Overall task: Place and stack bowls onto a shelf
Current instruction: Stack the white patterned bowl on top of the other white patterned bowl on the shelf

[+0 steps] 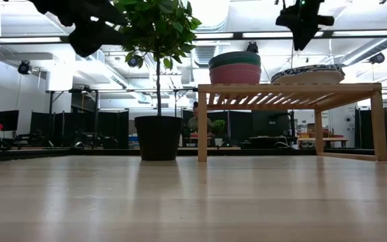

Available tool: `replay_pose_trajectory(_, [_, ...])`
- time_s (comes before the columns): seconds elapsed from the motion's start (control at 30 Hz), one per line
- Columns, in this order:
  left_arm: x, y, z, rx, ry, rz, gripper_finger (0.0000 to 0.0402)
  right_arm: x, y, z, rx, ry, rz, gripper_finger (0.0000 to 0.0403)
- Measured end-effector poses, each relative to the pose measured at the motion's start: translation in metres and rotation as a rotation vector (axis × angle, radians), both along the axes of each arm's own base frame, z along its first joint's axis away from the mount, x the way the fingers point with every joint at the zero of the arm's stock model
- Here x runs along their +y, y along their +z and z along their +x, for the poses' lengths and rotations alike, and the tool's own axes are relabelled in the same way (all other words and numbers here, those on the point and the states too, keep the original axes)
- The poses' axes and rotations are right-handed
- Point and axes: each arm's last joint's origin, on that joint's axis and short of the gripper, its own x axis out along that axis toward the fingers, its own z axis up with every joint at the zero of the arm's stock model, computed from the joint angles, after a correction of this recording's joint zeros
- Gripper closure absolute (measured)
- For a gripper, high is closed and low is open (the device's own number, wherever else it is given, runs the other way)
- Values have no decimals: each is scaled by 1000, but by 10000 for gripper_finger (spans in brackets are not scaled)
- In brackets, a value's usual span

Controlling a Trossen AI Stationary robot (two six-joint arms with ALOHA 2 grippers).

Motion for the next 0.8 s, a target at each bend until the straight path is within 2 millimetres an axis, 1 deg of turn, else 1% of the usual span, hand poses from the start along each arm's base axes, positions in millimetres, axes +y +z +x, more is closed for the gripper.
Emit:
replay_pose_trajectory(0.1, [0, 0, -2, 13, -3, -18, 217, 8, -7, 0, -24, -4, -29, 346])
replay_pose_trajectory(0.2, [0, 0, -2, 11, -3, -20, 217, 9, -19, 5, 19, -15, -57, 378])
replay_pose_trajectory(0.27, [0, 0, -2, 12, -3, -20, 217, 9, -28, 9, 71, -40, -82, 390])
replay_pose_trajectory(0.4, [0, 0, -2, 12, -3, -20, 217, 5, -43, 17, 182, -90, -97, 392])
replay_pose_trajectory(0.5, [0, 0, -2, 12, -5, -16, 217, -1, -58, 21, 209, -98, -53, 394])
replay_pose_trajectory(0.6, [0, 0, -2, 12, -6, -13, 217, -7, -71, 21, 246, -114, -21, 394])
replay_pose_trajectory(0.7, [0, 0, -2, 11, -6, -13, 217, -10, -80, 22, 270, -118, -6, 394])
replay_pose_trajectory(0.8, [0, 0, -2, 10, -6, -14, 217, -11, -86, 24, 268, -109, 9, 394])
